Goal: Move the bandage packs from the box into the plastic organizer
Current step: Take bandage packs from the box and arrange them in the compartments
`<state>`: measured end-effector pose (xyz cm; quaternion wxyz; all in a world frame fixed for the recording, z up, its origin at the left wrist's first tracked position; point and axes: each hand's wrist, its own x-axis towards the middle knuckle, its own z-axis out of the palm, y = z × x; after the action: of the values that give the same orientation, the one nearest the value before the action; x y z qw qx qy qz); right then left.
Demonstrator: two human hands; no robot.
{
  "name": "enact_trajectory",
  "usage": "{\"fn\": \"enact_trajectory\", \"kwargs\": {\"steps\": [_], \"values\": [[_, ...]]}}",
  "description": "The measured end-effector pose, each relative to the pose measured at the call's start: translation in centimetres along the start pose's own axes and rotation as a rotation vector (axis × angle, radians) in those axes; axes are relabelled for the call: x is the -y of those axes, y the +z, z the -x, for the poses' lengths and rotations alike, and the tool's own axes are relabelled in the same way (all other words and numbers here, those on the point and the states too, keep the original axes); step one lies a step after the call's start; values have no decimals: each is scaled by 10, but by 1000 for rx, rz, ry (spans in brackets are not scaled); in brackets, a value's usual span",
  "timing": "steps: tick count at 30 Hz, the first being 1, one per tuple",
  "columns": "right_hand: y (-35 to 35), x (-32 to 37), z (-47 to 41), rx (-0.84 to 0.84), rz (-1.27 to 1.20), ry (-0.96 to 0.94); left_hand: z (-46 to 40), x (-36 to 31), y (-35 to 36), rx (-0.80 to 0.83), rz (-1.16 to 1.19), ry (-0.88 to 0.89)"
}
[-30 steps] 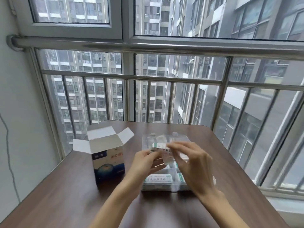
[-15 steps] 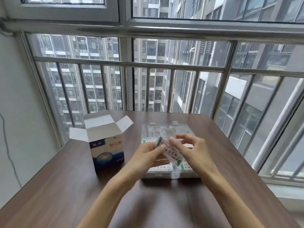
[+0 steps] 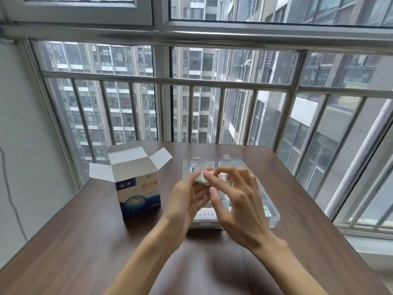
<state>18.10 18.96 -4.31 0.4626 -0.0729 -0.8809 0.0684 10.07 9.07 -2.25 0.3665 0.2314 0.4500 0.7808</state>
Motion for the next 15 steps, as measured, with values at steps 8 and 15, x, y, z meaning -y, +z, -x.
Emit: {"fn": "enact_trajectory", "kwargs": {"steps": [8, 15], "values": [[-19, -6, -13, -14, -771, 756, 1, 12, -1, -23, -414, 140], [-22, -18, -16, 132, -1028, 832, -23, 6, 16, 49, -608, 251]]}}
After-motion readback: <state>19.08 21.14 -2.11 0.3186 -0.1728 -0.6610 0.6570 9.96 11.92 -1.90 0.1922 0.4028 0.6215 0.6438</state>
